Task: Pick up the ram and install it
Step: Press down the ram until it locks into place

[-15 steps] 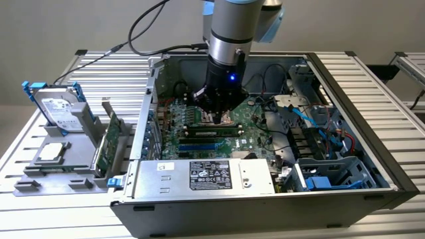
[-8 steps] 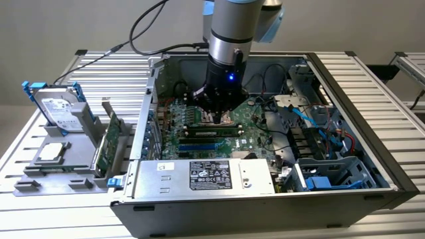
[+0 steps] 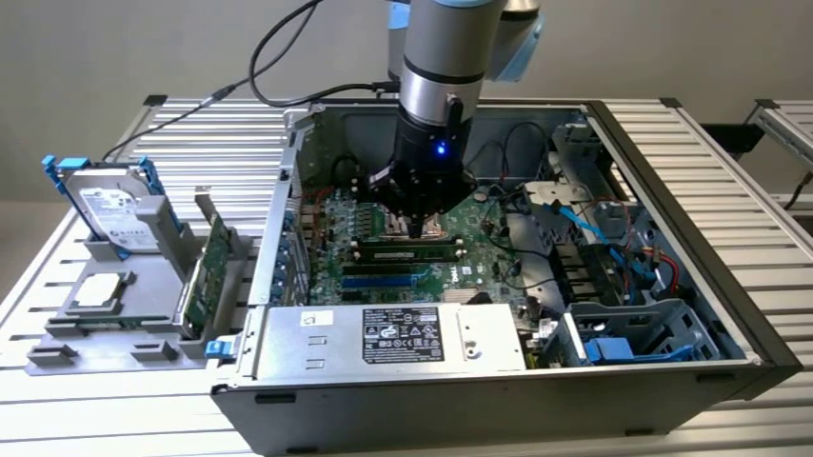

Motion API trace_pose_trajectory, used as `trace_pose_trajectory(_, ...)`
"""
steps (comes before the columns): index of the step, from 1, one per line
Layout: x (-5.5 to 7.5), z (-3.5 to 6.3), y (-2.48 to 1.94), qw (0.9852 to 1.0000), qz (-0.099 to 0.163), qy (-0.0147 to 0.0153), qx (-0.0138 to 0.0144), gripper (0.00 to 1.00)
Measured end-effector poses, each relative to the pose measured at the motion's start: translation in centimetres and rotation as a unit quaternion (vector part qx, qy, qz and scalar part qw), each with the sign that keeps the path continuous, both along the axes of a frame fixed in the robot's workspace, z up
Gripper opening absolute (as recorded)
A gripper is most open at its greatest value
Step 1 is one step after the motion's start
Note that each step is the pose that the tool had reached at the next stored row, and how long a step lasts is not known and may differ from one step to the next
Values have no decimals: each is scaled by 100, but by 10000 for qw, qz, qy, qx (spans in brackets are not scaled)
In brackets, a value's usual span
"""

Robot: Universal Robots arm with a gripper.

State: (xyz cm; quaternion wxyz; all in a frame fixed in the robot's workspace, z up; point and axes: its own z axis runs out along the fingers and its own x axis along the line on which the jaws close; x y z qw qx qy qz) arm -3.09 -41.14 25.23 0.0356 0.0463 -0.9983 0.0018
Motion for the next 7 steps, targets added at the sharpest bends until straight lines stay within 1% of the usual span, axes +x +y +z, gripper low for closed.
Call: trace_pose_trajectory(7, 1, 0, 0, 10000, 0, 0, 0, 11)
